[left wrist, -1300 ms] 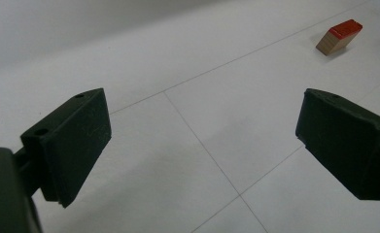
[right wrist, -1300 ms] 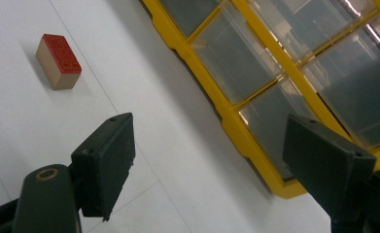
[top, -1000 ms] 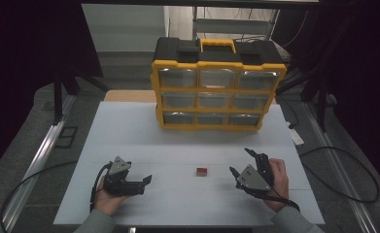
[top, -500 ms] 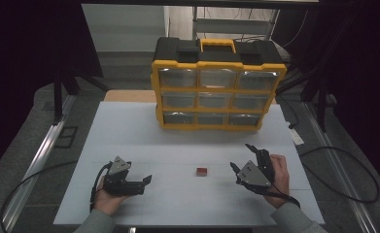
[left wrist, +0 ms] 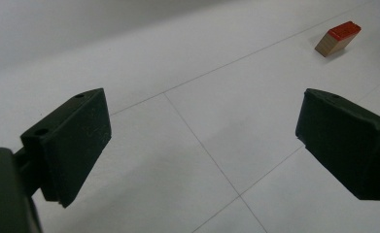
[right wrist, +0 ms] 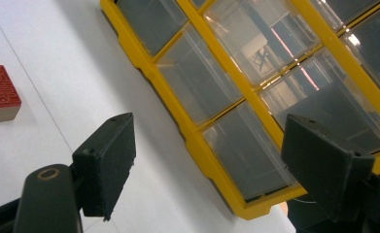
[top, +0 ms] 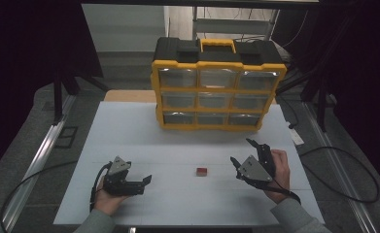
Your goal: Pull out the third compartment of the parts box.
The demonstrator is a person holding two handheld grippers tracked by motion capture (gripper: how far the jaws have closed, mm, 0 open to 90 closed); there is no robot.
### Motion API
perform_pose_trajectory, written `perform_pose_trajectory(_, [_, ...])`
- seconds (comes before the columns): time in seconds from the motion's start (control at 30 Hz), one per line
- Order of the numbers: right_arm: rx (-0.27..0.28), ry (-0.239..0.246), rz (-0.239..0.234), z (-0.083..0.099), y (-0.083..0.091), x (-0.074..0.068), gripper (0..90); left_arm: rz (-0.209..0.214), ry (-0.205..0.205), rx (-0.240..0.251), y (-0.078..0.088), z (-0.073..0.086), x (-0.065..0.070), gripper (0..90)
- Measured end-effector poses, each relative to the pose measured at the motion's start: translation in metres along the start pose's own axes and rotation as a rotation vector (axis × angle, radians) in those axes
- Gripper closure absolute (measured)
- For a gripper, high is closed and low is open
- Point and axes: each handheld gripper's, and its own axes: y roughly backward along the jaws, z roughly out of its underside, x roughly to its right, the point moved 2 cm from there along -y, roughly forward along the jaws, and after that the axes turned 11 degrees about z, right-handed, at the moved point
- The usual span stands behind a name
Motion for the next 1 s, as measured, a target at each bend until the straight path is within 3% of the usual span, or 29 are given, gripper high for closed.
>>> perform_pose_trajectory(1.0, [0.025, 0.012, 0.034, -0.015, -0.010, 0.015, 20.4, 0.002, -0.002, 0.002, 0.000, 0.000, 0.000, 6.4])
